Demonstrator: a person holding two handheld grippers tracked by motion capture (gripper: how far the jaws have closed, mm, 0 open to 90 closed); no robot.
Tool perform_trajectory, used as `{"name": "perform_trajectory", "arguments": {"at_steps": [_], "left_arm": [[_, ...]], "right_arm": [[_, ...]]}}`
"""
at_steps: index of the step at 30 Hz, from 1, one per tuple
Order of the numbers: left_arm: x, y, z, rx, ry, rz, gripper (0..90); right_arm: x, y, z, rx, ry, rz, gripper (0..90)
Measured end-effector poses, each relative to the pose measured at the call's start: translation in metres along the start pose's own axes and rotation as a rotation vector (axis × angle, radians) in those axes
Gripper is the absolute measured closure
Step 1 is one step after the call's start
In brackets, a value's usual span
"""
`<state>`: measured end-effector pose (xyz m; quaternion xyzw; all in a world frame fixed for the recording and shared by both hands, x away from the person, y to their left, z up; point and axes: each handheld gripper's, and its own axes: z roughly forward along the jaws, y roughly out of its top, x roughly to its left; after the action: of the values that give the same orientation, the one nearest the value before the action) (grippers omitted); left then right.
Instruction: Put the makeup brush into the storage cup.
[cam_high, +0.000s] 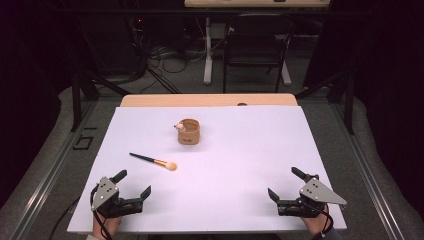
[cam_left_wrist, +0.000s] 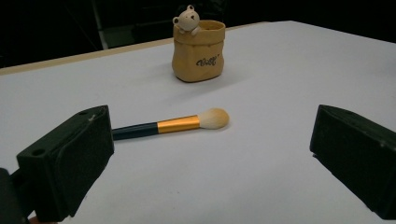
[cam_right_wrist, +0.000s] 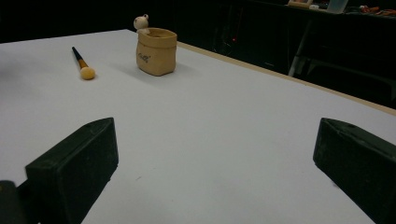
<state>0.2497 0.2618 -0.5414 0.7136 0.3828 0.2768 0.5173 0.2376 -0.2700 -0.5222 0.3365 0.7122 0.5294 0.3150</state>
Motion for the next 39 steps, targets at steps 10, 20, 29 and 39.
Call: {"name": "perform_trajectory", "arguments": {"at_steps": [10,20,29,39], "left_arm": [[0.003,0.001,0.003,0.008,-0.006,0.000,0.0],[0.006,0.003,0.010,0.024,-0.022,0.017,0.1],[0.011,0.006,0.018,0.040,-0.028,0.022,0.2],[0.019,0.007,0.022,0.048,-0.035,0.020,0.2]], "right_arm": [[0.000,0.000,0.002,-0.001,0.009,-0.001,0.0],[-0.003,0.000,0.002,-0.004,0.001,0.004,0.0],[-0.004,0.000,0.002,0.005,-0.004,0.003,0.0],[-0.004,0.000,0.003,-0.002,0.004,0.007,0.0]]}}
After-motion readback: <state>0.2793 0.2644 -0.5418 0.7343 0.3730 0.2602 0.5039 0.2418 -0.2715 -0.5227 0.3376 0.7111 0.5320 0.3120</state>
